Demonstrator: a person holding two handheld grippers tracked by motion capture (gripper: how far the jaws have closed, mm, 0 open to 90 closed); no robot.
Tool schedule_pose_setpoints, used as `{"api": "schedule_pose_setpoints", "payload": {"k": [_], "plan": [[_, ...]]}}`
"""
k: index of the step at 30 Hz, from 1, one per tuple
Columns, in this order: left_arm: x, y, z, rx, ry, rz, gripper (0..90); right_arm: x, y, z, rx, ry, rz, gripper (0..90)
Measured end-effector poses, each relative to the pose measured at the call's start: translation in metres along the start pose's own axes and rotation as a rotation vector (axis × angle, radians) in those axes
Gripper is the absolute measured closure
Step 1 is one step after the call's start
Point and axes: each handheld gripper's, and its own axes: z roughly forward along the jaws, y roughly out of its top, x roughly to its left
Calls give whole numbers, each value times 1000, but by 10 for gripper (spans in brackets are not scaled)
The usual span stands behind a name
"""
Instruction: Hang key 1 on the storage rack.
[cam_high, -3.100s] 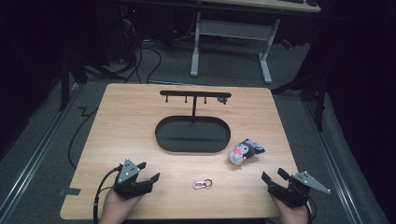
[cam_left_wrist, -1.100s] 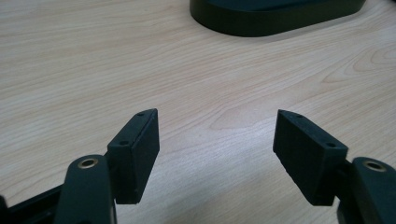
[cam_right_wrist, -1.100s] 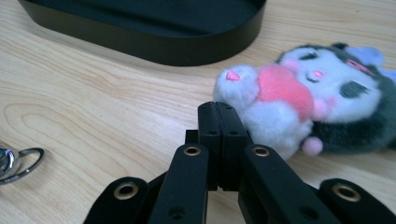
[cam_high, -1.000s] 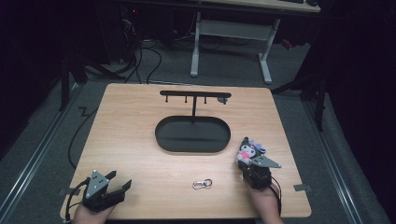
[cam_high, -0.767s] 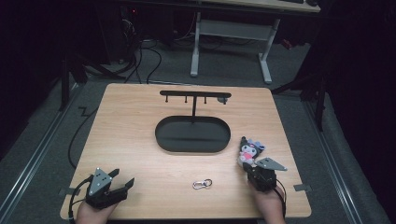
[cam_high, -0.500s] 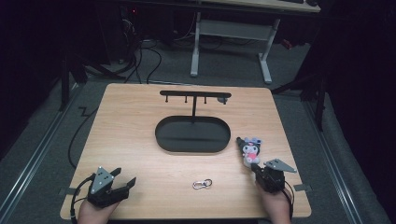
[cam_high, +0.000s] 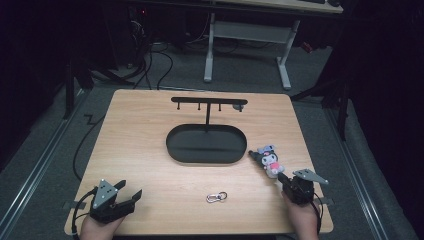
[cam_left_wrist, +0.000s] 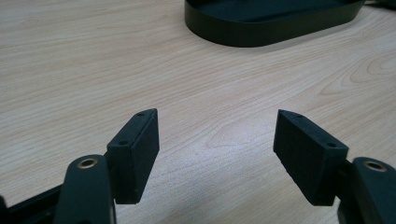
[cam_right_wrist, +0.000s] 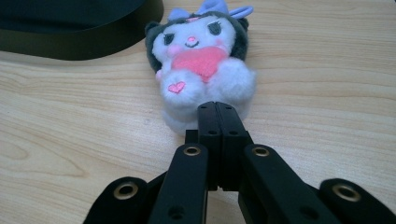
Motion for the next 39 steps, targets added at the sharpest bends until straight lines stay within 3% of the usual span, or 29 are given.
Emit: {"api": "schedule_pose_setpoints", "payload": {"k": [14, 21, 25, 27, 36, 39], "plan": [[-6, 12, 16, -3, 19, 34, 315, 3, -13, -15, 7, 11, -35, 879], [-12, 17, 35, 22, -9, 57, 301, 5, -20, -21, 9, 13, -41, 870], [-16, 17, 40, 31, -23, 93, 301, 12, -22, -23, 34, 1, -29, 865], [-15, 18, 43, 22, -56, 86, 300, 18, -19, -22, 62, -8, -42, 839], [-17, 19, 48, 25, -79, 114, 293, 30, -8, -21, 160, -2, -41, 748], [-19, 20, 45, 5, -93, 121, 284, 31, -3, -23, 194, 6, -53, 710]]}}
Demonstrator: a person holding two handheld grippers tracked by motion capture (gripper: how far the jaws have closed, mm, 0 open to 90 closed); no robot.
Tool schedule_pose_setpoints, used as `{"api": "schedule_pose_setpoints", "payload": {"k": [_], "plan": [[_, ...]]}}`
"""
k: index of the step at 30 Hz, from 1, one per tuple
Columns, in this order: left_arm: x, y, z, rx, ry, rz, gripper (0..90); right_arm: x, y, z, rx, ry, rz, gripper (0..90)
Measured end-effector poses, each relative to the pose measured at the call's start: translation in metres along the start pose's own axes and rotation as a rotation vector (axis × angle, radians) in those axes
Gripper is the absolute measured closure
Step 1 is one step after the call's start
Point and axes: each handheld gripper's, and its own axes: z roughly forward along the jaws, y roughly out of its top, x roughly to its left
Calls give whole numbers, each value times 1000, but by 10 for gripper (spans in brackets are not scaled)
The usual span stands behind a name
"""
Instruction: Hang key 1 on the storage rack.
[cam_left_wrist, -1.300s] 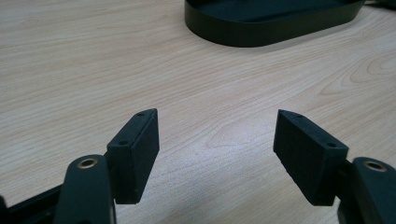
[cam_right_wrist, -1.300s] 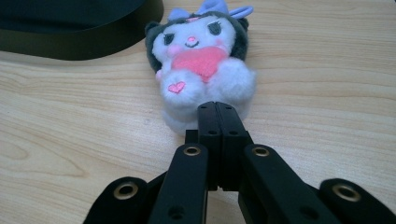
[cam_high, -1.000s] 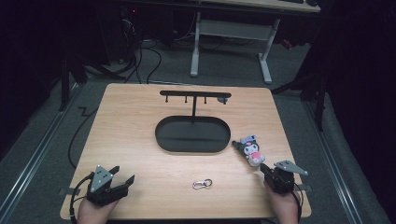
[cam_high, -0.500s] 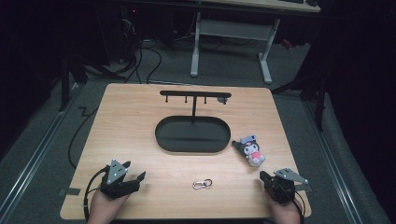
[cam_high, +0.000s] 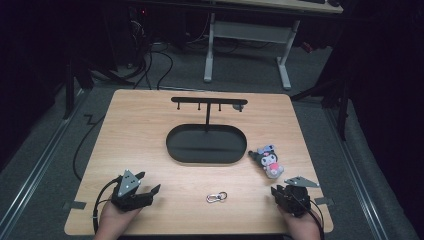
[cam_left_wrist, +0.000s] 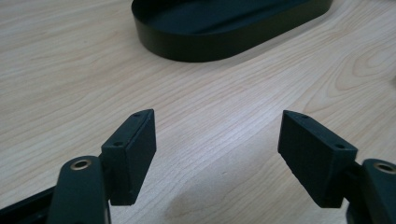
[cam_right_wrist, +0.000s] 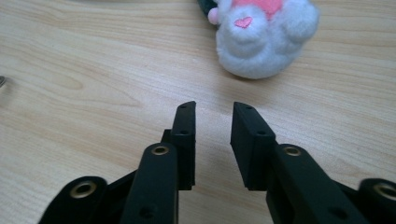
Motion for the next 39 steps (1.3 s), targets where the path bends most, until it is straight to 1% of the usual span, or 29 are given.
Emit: {"api": "schedule_pose_setpoints", "payload": {"k": [2, 4, 6, 7, 8, 11, 13, 14, 16, 18, 19, 21, 22, 23, 24, 27, 29, 32, 33, 34, 35, 37, 39], "plan": [[0, 1, -1, -7, -2, -1, 281, 0, 3, -1, 23, 10, -5, 670], [0, 1, -1, -9, -4, -2, 281, -1, 4, -2, 29, 14, -5, 665], [0, 0, -1, -2, -4, -7, 281, -3, 8, -1, 63, 31, 0, 642], [0, 0, -1, -2, -4, -7, 281, -3, 8, -1, 63, 31, 0, 642], [0, -2, 0, 3, -3, -10, 281, -3, 10, -1, 91, 37, -13, 629], [-1, -3, 0, 8, -6, -14, 281, 0, 13, 1, 119, 40, -51, 606], [-1, -3, 0, 9, -8, -18, 281, 0, 13, 1, 126, 42, -60, 606], [-1, -3, 0, 9, -9, -19, 281, 3, 15, 1, 142, 38, -93, 603], [-2, -2, 1, 6, -7, -16, 281, 4, 16, 1, 150, 39, -98, 590], [-3, -2, 1, 6, -9, -15, 281, 6, 19, 1, 168, 51, -102, 569], [-3, -2, 1, 7, -11, -15, 281, 8, 21, 1, 189, 59, -113, 554], [-3, -3, 1, 9, -12, -15, 281, 9, 23, 2, 194, 58, -122, 542], [-4, -3, 1, 10, -16, -11, 281, 12, 26, 2, 222, 56, -148, 524], [-4, -3, 1, 10, -16, -11, 281, 12, 26, 2, 222, 56, -148, 524], [-4, -3, 1, 10, -16, -9, 281, 13, 29, 2, 241, 54, -161, 507], [-3, -2, 0, 9, -20, -6, 281, 14, 34, 2, 265, 55, -180, 473], [-3, -2, 0, 5, -22, -5, 281, 14, 37, 2, 285, 55, -185, 443], [-2, -1, 0, 5, -25, -3, 281, 12, 42, 4, 333, 62, -188, 389], [-2, -1, 0, 5, -25, -3, 281, 12, 42, 4, 333, 62, -188, 389], [-2, -1, 0, 5, -23, -1, 281, 9, 46, 4, 366, 67, -187, 367], [-2, -1, 0, 5, -22, 1, 281, 8, 47, 4, 381, 60, -175, 362], [-2, -1, 0, 3, -21, 1, 281, 6, 49, 5, 386, 63, -183, 355], [-1, -1, -1, 1, -21, 1, 281, 4, 51, 5, 400, 64, -173, 339]]}}
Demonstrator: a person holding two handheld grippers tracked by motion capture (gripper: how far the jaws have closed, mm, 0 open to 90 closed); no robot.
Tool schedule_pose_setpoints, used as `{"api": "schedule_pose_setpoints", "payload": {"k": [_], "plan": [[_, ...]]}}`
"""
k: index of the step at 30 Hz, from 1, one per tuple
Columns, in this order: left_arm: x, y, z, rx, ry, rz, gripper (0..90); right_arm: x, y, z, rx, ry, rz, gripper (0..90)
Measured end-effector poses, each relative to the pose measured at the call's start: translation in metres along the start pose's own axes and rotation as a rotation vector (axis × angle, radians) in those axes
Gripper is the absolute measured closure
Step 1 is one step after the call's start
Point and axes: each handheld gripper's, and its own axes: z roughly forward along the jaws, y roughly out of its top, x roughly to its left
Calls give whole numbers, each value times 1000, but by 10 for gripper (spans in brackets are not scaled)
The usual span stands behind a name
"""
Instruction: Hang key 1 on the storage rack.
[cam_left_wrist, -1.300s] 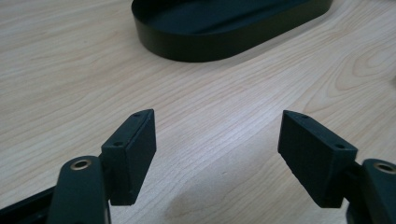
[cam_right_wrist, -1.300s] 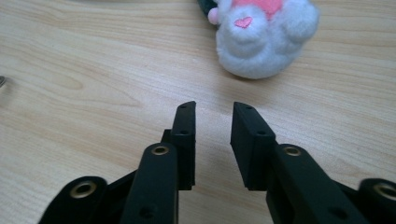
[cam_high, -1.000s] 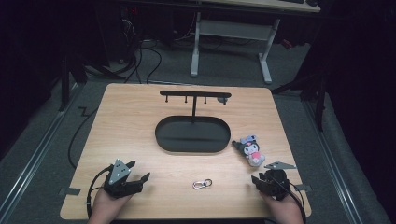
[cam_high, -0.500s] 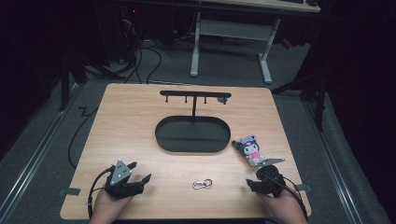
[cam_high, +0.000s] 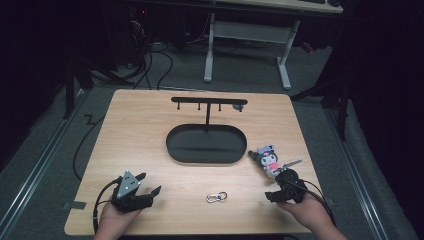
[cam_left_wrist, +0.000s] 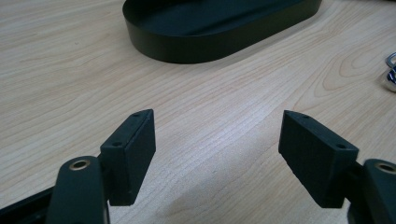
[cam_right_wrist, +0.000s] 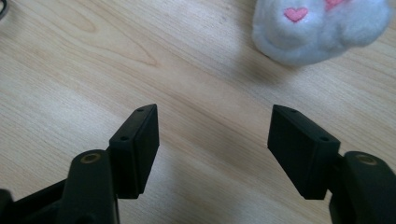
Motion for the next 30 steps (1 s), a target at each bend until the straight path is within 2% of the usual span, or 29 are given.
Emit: {"api": "schedule_pose_setpoints", "payload": {"k": [5, 6, 8, 9, 10, 12, 14, 17, 18, 21, 30], "plan": [[0, 0, 0, 8, -1, 3, 281, -4, 5, -1, 57, 20, -23, 294], [0, 0, 0, 9, 0, 4, 281, -5, 6, -1, 71, 48, -25, 257], [1, 0, -1, 8, 0, 3, 281, -6, 9, -3, 83, 67, -35, 228], [1, 0, -1, 4, 0, 2, 281, -6, 13, -4, 100, 41, -58, 212], [2, 0, -1, 2, 3, -2, 281, -6, 16, -6, 105, 37, -71, 203], [2, 0, -1, 4, 2, -1, 281, -7, 18, -7, 112, 31, -72, 184], [3, -1, -1, 9, 3, -1, 282, -10, 26, -10, 110, 20, -51, 147], [3, -1, 0, 14, 2, -2, 282, -14, 30, -11, 106, 13, -43, 140], [4, -1, 0, 18, 0, -2, 282, -15, 32, -12, 108, 13, -20, 131], [4, -2, 0, 22, -2, -3, 282, -23, 41, -12, 113, 6, -18, 100], [3, -2, 1, 25, -1, -2, 282, -33, 55, -5, 122, -5, -23, 54]]}}
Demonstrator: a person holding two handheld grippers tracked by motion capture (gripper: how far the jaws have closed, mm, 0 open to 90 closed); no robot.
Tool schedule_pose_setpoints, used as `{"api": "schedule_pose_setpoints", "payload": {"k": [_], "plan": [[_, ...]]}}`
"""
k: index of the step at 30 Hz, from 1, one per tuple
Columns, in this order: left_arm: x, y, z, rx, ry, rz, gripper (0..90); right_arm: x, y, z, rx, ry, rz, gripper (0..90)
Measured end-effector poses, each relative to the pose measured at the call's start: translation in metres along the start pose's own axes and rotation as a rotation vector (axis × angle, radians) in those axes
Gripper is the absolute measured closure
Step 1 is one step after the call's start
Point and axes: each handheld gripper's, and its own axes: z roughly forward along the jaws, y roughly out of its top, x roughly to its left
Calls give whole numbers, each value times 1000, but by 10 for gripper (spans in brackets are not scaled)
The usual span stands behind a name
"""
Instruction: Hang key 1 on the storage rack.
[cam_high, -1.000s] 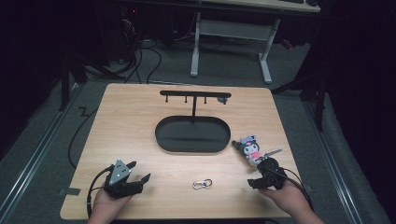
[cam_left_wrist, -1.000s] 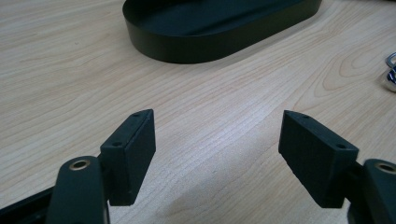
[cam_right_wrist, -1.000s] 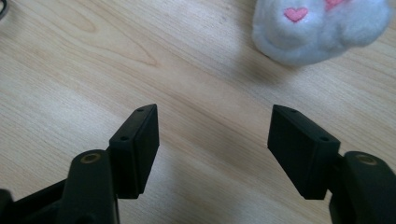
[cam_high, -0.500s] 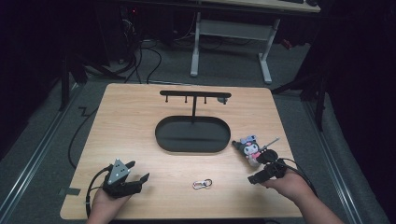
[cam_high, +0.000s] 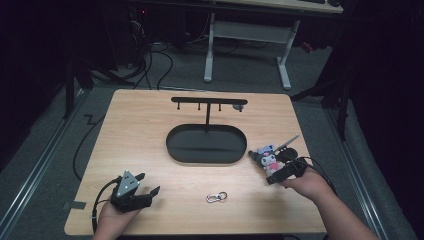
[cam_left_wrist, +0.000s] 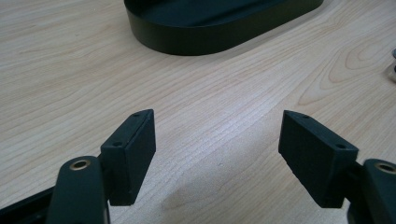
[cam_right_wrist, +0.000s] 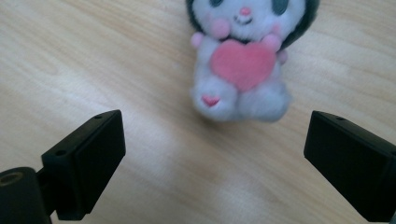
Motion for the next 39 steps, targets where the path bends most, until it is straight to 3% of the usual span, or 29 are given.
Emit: {"api": "schedule_pose_setpoints", "payload": {"k": [3, 9, 13, 17, 22, 32, 34, 39], "plan": [[0, 0, 0, 0, 0, -1, 282, -5, 7, 6, 4, -17, 2, 56], [0, -1, 0, 3, -1, 4, 282, -11, 15, 18, 28, -2, 45, 81], [0, -1, 0, 9, -3, 8, 282, -13, 19, 25, 30, -22, 29, 113], [-1, -1, 1, 9, -2, 13, 282, -15, 20, 28, 18, 8, 62, 137], [-1, -1, 1, 14, -5, 15, 282, -14, 20, 36, 19, 8, 59, 154], [-3, -1, 2, 19, -6, 21, 282, -15, 20, 35, -4, 0, 74, 342], [-3, -1, 3, 20, -7, 22, 282, -15, 20, 34, 1, 4, 67, 423], [-3, -2, 3, 25, -11, 22, 282, -13, 19, 35, 0, 0, 64, 460]]}}
